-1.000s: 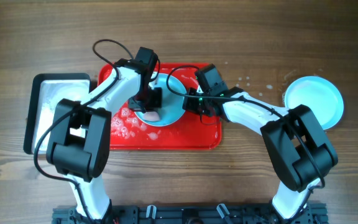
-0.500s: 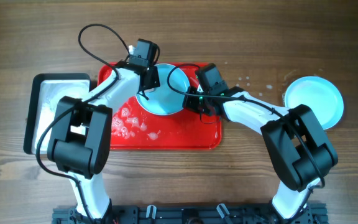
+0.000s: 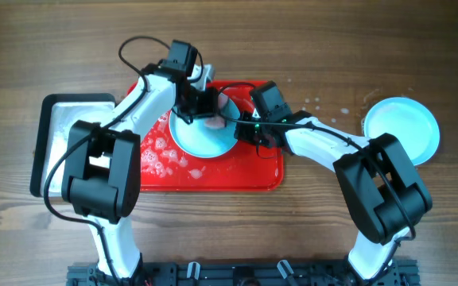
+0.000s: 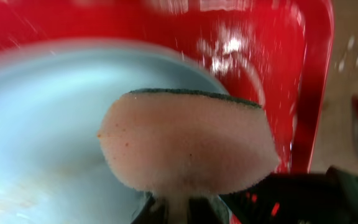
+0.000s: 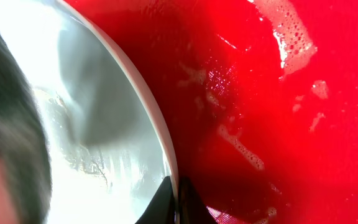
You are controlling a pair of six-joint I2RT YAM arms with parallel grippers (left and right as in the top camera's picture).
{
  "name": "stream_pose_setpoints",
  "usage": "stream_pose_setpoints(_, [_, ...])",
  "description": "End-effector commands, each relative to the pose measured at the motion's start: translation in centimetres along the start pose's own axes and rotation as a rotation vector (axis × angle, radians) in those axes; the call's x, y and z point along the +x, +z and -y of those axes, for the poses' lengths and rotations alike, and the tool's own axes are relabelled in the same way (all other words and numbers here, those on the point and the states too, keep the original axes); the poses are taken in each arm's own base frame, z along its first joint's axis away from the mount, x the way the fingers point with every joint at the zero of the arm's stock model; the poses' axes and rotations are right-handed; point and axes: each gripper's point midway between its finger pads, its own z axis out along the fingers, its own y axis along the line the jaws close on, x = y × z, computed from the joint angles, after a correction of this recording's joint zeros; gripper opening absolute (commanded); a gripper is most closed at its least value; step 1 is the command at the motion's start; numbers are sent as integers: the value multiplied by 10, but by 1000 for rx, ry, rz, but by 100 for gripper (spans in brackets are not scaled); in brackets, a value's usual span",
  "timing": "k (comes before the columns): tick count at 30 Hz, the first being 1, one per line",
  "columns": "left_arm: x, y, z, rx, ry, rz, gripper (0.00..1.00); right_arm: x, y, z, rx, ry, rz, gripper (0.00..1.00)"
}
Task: Clean dirty plates on tray and stack at the side
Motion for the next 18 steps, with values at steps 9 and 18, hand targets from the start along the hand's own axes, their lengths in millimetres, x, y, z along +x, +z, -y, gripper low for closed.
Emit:
stream_pose_setpoints(9, [-47,-18,-85,-507,224,168,4,12,11,18,52,-7,-33,4])
stream_pose_setpoints(18, [31,17,-121,-592,200,-107,4,12,11,17,50,-10,-31,4])
